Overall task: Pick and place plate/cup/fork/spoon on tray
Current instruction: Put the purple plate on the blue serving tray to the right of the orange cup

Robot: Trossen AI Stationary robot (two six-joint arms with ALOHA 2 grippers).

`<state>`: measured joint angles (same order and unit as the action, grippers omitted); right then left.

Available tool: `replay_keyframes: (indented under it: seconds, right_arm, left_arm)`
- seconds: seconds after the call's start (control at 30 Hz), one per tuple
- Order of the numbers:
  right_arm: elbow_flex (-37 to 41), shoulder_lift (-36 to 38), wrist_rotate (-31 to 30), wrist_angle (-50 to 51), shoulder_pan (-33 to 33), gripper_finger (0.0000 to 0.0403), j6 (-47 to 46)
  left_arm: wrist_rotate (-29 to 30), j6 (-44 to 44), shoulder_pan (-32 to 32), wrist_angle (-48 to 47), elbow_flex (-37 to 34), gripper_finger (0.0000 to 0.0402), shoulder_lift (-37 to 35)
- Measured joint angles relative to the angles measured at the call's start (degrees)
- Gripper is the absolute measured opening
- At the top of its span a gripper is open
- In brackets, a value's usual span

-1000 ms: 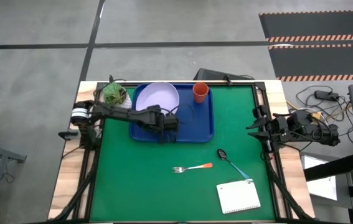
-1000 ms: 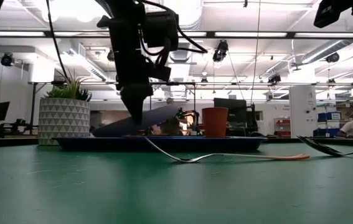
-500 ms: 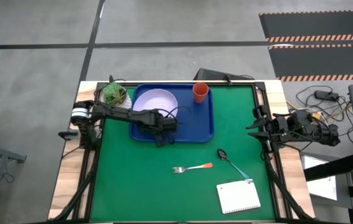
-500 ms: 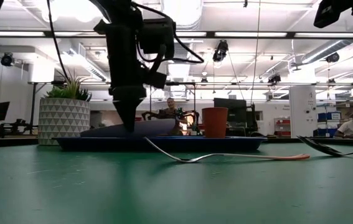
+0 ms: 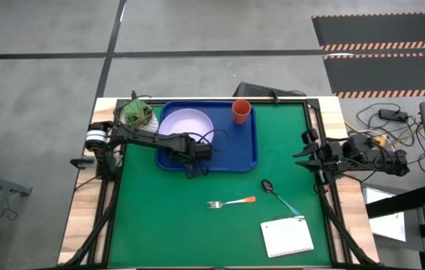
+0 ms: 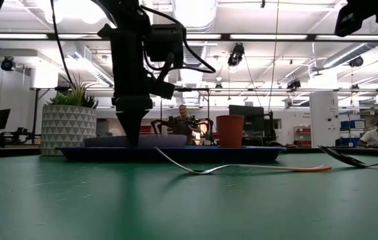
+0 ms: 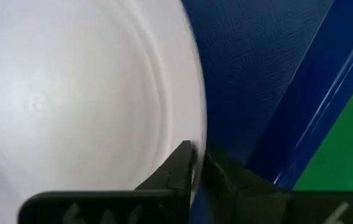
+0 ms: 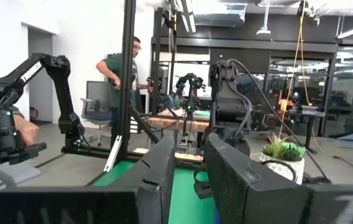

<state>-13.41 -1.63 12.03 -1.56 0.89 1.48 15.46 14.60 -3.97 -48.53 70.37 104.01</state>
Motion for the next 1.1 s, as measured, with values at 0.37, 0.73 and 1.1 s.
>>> replay_keyframes:
  seconds: [0.37,0.73,1.1]
  right_arm:
    - [0.7,0.0,0.0,-0.4,0.0,0.0079,-2.0]
    - [0.4,0.0,0.0,-0.4,0.0,0.0079,-0.6]
    - [-2.2,0.0,-0.1,-0.4,0.0,0.0079,6.0]
  left_arm:
    - [-0.2,0.0,0.0,-2.3,0.2,0.0088,-1.9]
    - [-1.5,-2.8,-0.5,-1.1,2.3,0.0088,-8.1]
    - [-0.3,-6.1,-5.4,24.3,-2.3,0.0005,-6.0]
